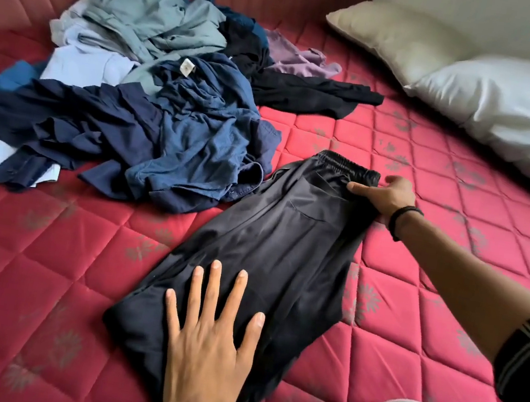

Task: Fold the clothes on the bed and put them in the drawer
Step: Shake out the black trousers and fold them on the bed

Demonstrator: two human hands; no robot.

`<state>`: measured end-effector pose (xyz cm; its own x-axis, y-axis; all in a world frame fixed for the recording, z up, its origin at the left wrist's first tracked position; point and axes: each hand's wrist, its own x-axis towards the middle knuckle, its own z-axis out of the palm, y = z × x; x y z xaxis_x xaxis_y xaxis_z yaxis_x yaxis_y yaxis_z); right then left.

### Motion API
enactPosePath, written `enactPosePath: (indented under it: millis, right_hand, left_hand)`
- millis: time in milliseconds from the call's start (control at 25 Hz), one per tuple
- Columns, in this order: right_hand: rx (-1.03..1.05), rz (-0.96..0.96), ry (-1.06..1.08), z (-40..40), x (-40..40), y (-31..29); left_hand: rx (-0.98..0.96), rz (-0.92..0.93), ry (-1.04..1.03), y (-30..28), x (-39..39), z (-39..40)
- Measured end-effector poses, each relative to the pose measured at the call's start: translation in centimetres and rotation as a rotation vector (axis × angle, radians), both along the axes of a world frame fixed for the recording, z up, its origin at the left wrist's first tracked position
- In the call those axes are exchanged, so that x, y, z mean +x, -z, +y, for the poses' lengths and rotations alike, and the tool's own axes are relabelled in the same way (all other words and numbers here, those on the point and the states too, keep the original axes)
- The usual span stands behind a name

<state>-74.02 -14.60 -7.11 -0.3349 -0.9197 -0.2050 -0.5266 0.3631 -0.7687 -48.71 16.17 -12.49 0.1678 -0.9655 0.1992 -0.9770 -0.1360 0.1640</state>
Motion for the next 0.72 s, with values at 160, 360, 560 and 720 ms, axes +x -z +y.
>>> enactPosePath:
  millis: [160,360,560,720]
  right_hand:
    - [0.093,-0.337,-0.287,3.1,1.0,-0.3]
    - [-0.042,-0.295,-0.231,3.7,0.8,2.2]
    - [-0.002,-0.266,-0.057,2.4,0.3,5.5]
    - [0.014,-0.346,0.082,9.0,1.8,3.3]
  left_hand:
    - [0.097,0.007,-0.029,-1.0,1.0,1.2]
    - [-0.234,0.370,-0.194,-4.0,4.5,4.1]
    - [0.010,0.756,-0.590,-8.4,4.0,8.9]
    - [0.278,0.596,-0.311,-8.7,2.2,9.5]
